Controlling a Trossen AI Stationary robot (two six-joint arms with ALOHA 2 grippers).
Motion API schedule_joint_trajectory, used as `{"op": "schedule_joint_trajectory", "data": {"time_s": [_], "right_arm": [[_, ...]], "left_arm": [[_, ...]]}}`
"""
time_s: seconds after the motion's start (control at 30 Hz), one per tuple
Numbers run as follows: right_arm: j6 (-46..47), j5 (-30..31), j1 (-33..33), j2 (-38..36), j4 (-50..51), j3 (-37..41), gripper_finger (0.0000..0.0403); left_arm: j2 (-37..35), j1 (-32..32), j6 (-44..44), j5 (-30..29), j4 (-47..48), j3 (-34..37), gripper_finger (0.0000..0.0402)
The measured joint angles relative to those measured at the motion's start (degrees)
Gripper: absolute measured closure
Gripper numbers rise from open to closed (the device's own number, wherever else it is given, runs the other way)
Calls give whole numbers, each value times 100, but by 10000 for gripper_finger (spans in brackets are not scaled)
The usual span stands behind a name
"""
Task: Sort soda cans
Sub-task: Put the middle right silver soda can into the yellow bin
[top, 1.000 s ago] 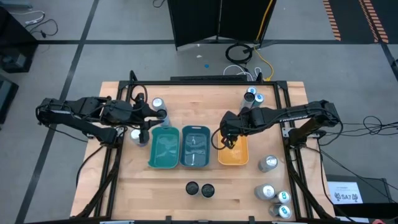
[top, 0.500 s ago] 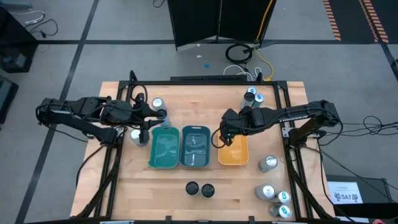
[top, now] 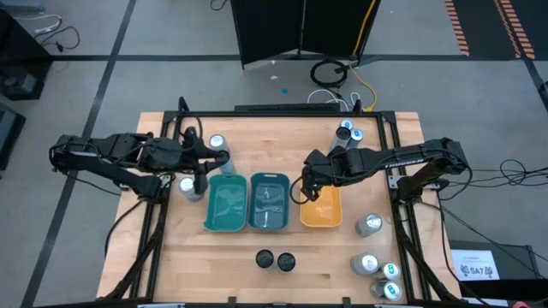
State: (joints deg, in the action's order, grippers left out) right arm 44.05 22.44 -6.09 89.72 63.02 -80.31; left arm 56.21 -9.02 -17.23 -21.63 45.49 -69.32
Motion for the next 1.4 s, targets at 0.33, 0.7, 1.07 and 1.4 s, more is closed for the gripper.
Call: {"op": "schedule_joint_trajectory", "data": {"time_s": [0.33, 0.7, 1.07, 1.4], "right_arm": [[441, -2, 15, 0, -174, 0, 21], [774, -2, 15, 2, -216, 0, 22], [1050, -153, 15, 2, -216, 0, 22], [1036, -151, 46, 2, -216, 0, 22]], "left_arm": [[0, -2, -187, -9, 0, 0, 285], [1, -2, -202, -2, -4, 0, 285], [2, -1, -646, 7, -157, 0, 285], [1, 0, -643, -13, -149, 0, 285]]}}
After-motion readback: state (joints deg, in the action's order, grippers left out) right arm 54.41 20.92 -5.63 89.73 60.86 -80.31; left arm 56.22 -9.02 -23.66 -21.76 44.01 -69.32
